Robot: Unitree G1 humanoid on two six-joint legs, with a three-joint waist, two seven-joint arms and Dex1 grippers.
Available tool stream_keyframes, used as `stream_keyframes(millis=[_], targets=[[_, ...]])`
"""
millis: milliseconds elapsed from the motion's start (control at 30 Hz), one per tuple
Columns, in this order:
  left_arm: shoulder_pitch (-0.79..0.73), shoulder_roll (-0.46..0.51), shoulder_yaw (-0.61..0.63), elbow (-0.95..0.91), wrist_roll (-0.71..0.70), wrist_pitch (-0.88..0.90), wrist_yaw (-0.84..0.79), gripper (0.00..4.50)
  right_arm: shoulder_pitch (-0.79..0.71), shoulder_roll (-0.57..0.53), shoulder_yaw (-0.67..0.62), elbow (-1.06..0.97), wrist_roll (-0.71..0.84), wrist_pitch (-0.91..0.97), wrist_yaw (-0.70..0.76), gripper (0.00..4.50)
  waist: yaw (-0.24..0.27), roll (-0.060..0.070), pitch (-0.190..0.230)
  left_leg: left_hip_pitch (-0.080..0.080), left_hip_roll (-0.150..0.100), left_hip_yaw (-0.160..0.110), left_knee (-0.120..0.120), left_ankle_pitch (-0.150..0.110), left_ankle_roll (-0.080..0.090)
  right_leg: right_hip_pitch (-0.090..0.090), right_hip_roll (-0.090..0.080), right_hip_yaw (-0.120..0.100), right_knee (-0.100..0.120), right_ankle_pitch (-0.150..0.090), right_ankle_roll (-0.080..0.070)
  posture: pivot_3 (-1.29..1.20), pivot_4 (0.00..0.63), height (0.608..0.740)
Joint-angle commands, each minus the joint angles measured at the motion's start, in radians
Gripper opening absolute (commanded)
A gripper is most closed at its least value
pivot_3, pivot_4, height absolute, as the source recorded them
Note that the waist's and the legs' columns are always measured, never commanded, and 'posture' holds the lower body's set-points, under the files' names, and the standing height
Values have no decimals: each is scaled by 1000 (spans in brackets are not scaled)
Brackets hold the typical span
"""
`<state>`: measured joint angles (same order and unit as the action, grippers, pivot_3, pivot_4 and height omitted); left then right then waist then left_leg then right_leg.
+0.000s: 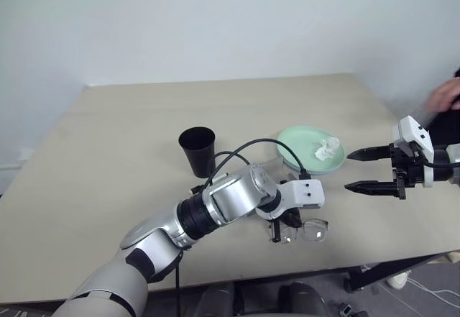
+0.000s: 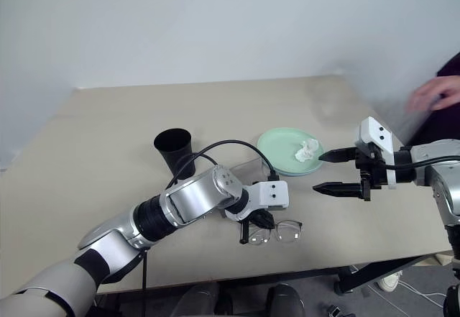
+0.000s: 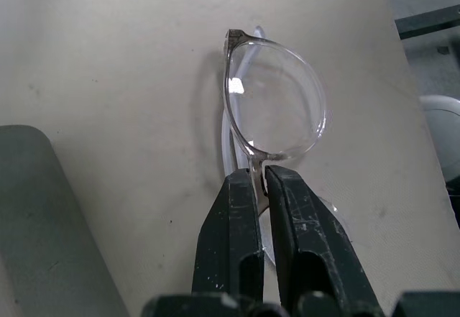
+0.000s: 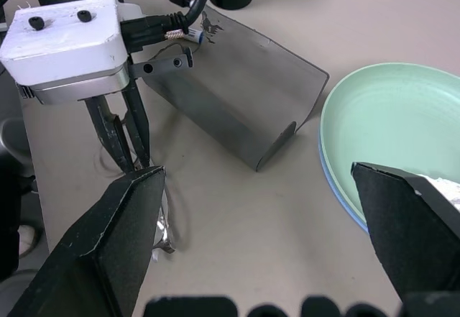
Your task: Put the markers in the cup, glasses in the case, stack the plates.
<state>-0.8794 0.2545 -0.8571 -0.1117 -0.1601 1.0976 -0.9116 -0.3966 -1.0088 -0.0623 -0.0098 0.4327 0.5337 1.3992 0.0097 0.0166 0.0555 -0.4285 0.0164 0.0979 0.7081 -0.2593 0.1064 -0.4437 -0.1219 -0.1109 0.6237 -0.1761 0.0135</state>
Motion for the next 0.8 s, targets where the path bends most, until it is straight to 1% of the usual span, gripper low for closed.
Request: stream_keyframes(millis=[33,267,367,400,800], targets=[[-34,-4,3,-1,17,-28,4,230,-22,-19,-34,-12,18,-8,-2,4500,0,0,0,0,0,0,0,0,0,0,0,0,0,0,0,0,0,727],[-62,-14,33,47,23,-79,-7,230,-22,-16,-34,-8,14,-10,-10,4500,0,0,0,0,0,0,1,0,0,0,0,0,0,0,0,0,0,727],[-68,-13,31,56,23,-96,-13,230,-26,-16,-33,-5,15,-10,-11,4500,0,0,0,0,0,0,1,0,0,0,0,0,0,0,0,0,0,727],[-69,-13,31,58,23,-99,-14,107,-27,-17,-33,-4,15,-11,-10,4500,0,0,0,0,0,0,1,0,0,0,0,0,0,0,0,0,0,727],[-75,-5,30,65,39,-137,-43,107,-23,-14,-30,-2,12,-13,-16,4500,0,0,0,0,0,0,1,0,0,0,0,0,0,0,0,0,0,727]])
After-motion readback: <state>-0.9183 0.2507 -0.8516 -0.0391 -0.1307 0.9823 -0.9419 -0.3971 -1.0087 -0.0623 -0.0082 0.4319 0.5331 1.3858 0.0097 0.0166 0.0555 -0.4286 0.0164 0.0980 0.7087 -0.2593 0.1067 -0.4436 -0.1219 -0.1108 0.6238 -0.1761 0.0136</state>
